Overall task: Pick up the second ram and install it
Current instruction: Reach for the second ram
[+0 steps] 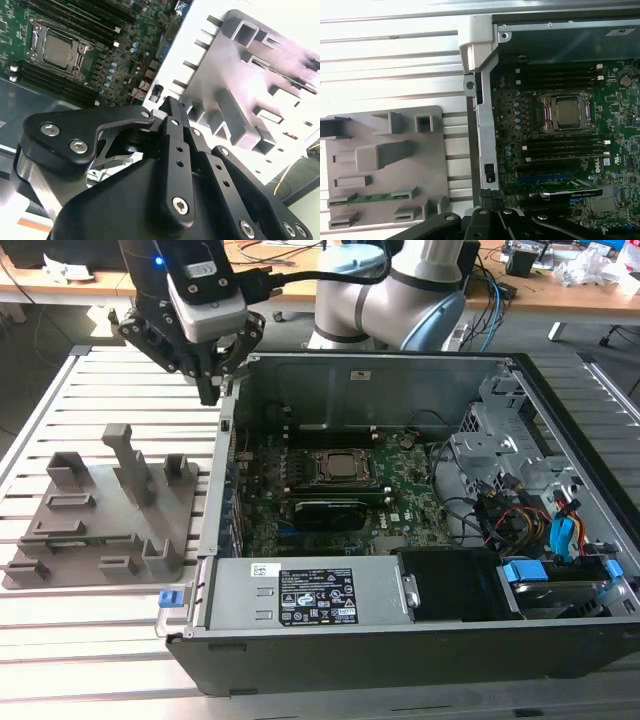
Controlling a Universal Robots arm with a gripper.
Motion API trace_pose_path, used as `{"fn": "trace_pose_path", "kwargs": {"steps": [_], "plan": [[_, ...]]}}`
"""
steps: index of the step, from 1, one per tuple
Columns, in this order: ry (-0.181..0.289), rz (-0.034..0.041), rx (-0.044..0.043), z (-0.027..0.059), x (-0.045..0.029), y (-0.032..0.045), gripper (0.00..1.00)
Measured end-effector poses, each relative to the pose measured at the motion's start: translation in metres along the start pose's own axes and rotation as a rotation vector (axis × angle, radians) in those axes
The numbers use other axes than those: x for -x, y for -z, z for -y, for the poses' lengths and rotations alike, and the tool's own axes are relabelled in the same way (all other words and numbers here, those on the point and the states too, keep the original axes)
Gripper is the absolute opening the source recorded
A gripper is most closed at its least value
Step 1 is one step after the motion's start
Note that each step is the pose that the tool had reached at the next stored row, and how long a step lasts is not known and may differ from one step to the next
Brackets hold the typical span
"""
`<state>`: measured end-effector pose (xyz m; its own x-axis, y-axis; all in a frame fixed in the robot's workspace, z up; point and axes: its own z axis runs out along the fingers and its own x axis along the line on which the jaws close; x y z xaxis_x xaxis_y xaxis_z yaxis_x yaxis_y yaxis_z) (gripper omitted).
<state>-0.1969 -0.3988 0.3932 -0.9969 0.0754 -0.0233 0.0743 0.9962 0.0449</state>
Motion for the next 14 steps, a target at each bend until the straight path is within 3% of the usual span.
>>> {"fn": "trace_pose_path", "kwargs": {"steps": [1,3,5,8,14], "plan": [[0.000,0.0000,0.0000,0.0006,-0.0075,0.0001,0.11],[0.000,0.0000,0.0001,0.0009,-0.0116,0.0002,0.11],[0.000,0.0001,0.0001,0.0017,-0.0222,0.0003,0.11],[0.000,0.0000,0.0000,0.0023,-0.0306,0.0005,0.11],[0.000,0.0000,0.0000,0.0041,-0.0543,0.0008,0.11]]}}
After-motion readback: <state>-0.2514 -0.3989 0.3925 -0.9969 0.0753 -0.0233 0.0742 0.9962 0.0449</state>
